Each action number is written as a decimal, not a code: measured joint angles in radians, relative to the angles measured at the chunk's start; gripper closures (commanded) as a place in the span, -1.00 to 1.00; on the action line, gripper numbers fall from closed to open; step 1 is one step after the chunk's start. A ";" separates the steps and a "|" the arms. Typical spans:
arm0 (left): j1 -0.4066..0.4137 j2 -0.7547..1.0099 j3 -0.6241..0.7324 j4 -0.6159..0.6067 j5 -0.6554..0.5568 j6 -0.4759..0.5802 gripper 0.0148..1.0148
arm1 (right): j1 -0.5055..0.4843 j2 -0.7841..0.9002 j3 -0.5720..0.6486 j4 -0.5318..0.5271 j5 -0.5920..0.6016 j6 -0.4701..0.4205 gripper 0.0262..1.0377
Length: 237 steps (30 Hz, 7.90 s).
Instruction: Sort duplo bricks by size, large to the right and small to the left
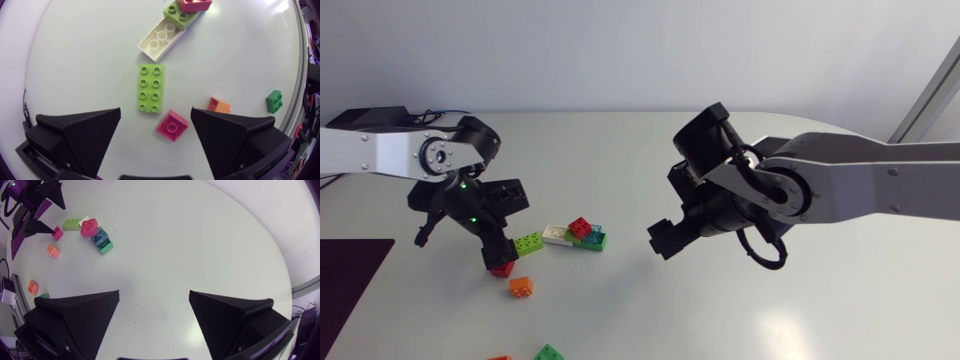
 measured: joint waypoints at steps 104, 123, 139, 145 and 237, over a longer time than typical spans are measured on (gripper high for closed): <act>-0.536 -0.229 -0.125 0.792 0.172 -0.471 0.39 | -0.314 0.012 0.179 0.000 -0.921 0.229 0.95; -0.437 -0.246 -0.119 0.737 0.172 -0.470 -0.95 | -0.539 -0.059 0.117 0.039 -0.952 0.235 0.95; -0.221 -0.182 -0.290 0.725 0.172 -0.443 -0.95 | -0.882 0.178 -0.049 -0.171 -0.857 -0.011 0.62; -0.220 -0.096 -0.287 0.743 0.175 -0.444 -0.95 | -0.904 0.200 -0.063 -0.170 -0.790 -0.043 -0.86; -0.297 0.323 0.408 -0.052 0.013 -0.799 0.58 | -0.822 0.157 -0.044 -0.224 -0.748 -0.027 -0.92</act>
